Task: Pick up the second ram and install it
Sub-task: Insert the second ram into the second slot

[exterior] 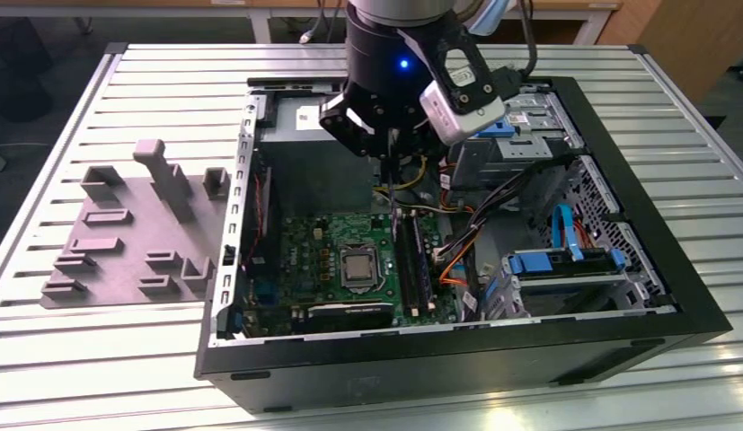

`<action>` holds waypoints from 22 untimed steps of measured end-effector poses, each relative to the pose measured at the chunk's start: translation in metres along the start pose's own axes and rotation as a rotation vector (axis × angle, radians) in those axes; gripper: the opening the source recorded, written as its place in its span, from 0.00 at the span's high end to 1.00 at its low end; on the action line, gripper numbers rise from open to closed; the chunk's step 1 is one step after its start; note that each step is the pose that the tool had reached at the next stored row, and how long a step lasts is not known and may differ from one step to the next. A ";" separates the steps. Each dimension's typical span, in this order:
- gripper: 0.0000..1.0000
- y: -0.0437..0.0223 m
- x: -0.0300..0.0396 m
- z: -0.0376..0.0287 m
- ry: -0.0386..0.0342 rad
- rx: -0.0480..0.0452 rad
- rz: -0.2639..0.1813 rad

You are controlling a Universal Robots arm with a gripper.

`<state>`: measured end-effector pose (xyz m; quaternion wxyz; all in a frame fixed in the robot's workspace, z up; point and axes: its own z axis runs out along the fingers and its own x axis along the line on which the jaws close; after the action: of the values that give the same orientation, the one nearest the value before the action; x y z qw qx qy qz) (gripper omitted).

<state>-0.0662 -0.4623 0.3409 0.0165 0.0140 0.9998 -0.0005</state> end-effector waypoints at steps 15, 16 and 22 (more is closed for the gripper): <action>0.86 -0.0001 0.0003 0.0083 0.0017 0.0001 0.000; 0.86 -0.0001 0.0003 0.0093 0.0026 0.0000 0.000; 0.86 -0.0001 -0.0034 0.0175 0.0059 0.0002 0.000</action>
<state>-0.0623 -0.4625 0.3236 0.0136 0.0140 0.9998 -0.0006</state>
